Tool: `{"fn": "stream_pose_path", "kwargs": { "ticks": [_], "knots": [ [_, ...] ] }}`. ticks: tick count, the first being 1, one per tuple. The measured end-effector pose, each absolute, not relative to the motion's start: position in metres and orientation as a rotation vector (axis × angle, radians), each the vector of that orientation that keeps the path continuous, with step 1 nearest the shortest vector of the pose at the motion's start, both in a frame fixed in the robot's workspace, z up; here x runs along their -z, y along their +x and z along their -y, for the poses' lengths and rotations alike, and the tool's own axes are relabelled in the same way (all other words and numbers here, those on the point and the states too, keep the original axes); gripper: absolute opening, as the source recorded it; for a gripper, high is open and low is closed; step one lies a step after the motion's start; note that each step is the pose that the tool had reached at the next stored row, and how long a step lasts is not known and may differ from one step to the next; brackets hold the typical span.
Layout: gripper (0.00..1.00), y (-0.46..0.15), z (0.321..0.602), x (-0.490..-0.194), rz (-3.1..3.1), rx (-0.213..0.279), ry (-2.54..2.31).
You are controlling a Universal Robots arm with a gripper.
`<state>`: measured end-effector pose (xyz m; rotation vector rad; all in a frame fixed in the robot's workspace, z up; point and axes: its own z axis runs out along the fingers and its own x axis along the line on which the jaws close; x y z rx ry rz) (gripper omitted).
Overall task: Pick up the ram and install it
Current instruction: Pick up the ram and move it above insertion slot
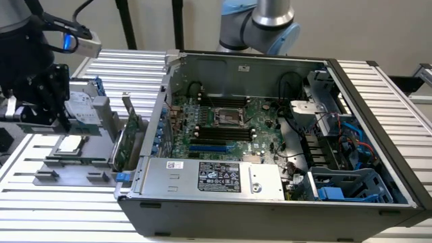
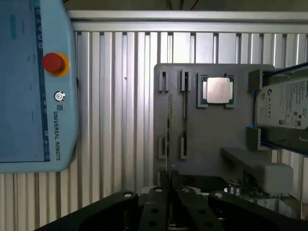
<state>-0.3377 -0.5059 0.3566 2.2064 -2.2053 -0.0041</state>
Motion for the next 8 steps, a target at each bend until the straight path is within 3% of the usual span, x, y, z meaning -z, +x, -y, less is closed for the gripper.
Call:
{"fn": "stream_pose_path", "kwargs": {
  "ticks": [8],
  "knots": [
    [0.0, -0.303, 0.506, -0.393, 2.206, 0.005, 2.207]
  ]
}}
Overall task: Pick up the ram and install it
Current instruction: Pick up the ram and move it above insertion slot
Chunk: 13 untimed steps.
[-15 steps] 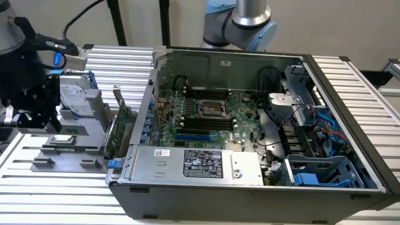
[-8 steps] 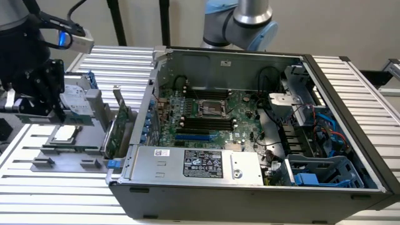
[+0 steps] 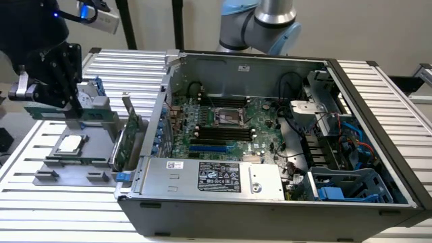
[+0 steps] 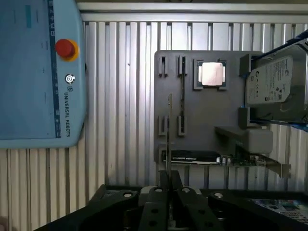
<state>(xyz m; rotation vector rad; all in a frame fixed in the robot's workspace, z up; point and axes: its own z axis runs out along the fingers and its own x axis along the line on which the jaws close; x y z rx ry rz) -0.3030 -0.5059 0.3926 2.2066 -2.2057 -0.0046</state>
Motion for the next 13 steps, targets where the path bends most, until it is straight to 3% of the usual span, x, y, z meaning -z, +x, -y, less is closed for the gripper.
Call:
{"fn": "stream_pose_path", "kwargs": {
  "ticks": [13],
  "knots": [
    [0.0, -0.244, 0.505, -0.403, 2.206, 0.005, 2.206]
  ]
}}
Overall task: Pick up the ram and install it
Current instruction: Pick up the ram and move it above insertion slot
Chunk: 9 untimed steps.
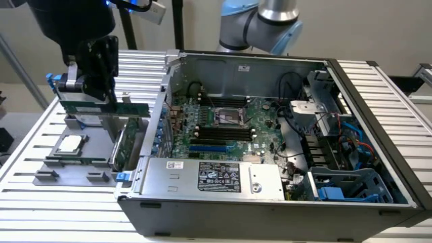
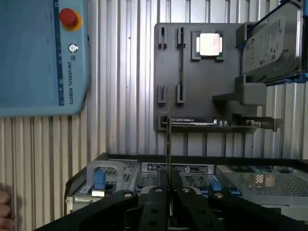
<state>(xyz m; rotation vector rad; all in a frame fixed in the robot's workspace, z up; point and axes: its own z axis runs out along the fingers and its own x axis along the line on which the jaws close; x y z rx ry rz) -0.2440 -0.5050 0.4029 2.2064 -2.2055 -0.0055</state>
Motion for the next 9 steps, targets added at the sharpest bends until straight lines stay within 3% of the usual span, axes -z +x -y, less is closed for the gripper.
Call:
{"fn": "stream_pose_path", "kwargs": {
  "ticks": [9],
  "knots": [
    [0.0, -0.203, 0.504, -0.403, 2.205, 0.006, 2.206]
  ]
}}
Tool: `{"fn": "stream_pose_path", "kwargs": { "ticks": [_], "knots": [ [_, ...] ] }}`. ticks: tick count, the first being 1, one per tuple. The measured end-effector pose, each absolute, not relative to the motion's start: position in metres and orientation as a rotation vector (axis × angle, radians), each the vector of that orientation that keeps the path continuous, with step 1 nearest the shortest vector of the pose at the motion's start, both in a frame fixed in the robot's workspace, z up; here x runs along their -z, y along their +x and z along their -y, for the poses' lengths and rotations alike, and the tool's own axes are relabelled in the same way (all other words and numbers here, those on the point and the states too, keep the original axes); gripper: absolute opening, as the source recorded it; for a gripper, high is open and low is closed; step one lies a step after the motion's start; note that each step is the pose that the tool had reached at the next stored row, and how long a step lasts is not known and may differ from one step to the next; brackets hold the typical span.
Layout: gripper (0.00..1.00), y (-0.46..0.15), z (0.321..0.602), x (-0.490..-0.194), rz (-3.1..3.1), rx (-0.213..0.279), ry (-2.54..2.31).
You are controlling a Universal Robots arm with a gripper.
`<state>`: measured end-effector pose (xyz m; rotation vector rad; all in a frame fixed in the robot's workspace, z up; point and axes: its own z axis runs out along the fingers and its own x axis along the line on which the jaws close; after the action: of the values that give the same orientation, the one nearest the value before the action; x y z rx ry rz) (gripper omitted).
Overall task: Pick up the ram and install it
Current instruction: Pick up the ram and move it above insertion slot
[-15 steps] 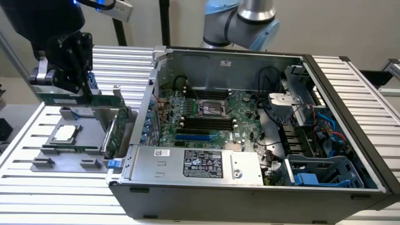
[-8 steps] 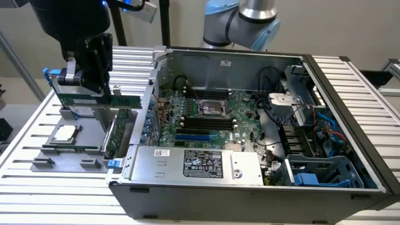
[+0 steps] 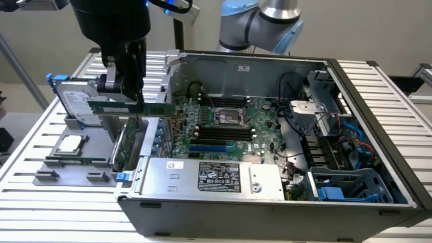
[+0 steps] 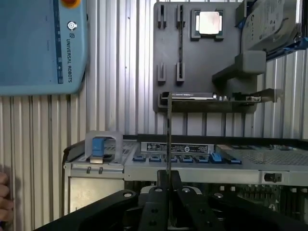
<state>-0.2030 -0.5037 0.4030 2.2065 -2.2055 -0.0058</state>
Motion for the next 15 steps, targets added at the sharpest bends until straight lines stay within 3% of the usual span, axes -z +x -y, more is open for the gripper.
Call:
{"fn": "stream_pose_path", "kwargs": {
  "ticks": [15],
  "knots": [
    [0.0, -0.135, 0.501, -0.399, 2.206, 0.009, 2.207]
  ]
}}
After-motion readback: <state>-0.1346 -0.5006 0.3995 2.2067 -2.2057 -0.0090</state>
